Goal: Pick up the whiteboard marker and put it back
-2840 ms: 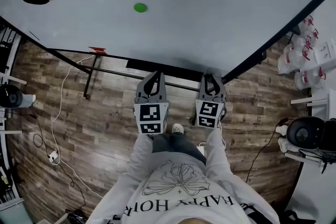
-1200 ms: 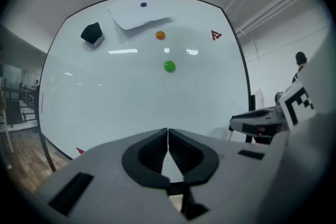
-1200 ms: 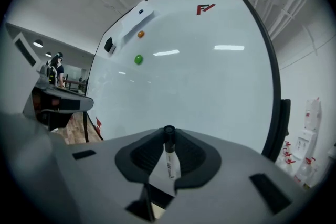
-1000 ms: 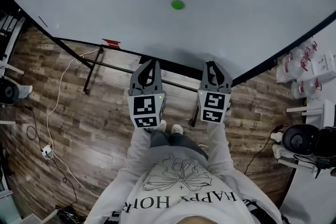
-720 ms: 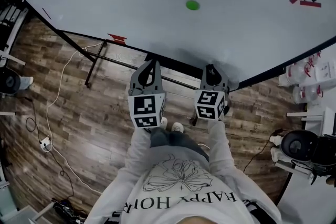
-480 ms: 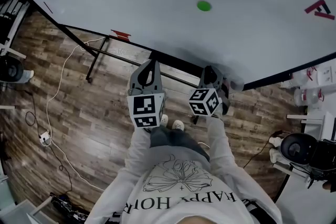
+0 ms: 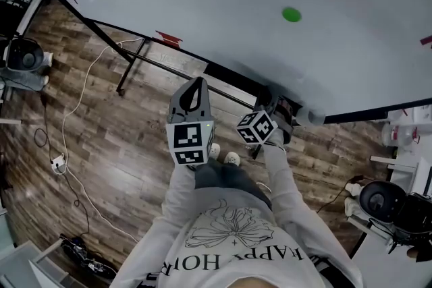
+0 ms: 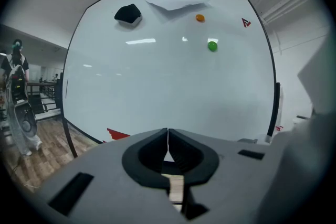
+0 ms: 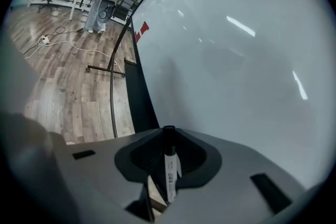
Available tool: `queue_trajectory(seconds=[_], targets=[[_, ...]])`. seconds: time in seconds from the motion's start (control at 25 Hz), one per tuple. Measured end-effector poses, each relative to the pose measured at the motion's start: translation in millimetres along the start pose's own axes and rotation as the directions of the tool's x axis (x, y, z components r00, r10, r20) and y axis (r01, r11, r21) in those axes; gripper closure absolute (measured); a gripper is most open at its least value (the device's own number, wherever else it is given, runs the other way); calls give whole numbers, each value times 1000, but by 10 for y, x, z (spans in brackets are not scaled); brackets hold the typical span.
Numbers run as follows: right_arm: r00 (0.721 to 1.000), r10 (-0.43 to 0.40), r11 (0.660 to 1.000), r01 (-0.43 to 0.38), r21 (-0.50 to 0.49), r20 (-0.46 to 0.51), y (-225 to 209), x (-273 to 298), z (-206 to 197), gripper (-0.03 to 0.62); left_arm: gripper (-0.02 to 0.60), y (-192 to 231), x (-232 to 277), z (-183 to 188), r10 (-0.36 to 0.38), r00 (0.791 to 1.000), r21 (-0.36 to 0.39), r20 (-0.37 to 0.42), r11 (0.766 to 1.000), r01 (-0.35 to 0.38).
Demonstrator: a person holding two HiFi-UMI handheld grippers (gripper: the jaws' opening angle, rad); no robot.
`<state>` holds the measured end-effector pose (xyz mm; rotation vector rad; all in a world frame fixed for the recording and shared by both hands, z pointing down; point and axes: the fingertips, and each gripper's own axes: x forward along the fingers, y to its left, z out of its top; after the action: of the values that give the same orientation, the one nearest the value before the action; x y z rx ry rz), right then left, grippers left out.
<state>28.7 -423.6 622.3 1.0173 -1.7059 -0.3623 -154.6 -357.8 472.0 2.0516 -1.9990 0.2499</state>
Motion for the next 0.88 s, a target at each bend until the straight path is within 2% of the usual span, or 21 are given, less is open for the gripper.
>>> queue_trajectory(seconds=[0.24,0.32,0.48,0.68,0.88], targets=[[998,60,998,-60,-6,15,203,108,11,510,575,64,-10,-45,15,1000,-5,-10,1000,-16],[997,73,997,-73,1,26,235,108,23,467,575,55,-12,-61,14,1000,-3,-12,1000,-14],[996,59,997,-62,35,69,173,5,115,448,575,16,-8,-48,7,1000,0,-13,1000,-7],[988,32,979,-62,195,154,-36,-270,248,515,575,-120,4,25,-19,1000,13,4,1000,19],[970,-39,912,-64,406,240,-393,-649,342,579,575,-352,-17,193,-62,997,33,42,998,61]])
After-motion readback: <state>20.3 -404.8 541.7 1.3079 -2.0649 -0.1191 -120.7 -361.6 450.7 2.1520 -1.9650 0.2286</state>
